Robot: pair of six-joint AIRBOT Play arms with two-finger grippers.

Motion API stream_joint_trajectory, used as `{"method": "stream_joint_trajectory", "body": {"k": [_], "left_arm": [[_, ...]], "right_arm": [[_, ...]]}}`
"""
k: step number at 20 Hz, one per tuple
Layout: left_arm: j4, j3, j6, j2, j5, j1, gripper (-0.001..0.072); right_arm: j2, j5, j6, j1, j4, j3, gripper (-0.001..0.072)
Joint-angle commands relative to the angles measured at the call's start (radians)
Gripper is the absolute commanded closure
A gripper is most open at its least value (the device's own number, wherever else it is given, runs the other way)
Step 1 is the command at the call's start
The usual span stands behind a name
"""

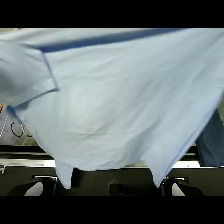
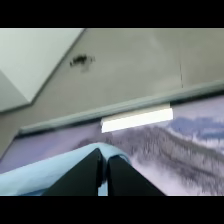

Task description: Fold the clothes and pants, and hang the long-sleeved shirts on hangers.

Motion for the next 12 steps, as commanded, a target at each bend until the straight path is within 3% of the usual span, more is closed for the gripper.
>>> {"method": "stream_joint_trajectory", "body": {"k": [1,7,12], "left_arm": [[0.006,-0.063,0.069,-0.266,0.011,-0.103,0.0690],[0.066,-0.068,0.083,-0.758,-0.101,-0.257,0.0690],[0.066,-0.068,0.090,-0.928,-0.163,-0.293,0.0689]], "right_arm": [[-0.304,0.129,0.003,0.000,0.023,-0.002,0.0677],[-0.809,0.003,-0.030,0.105,0.022,-0.002,0.0676],[-0.985,-0.166,-0.027,0.188,0.021,-0.002,0.0675]]}}
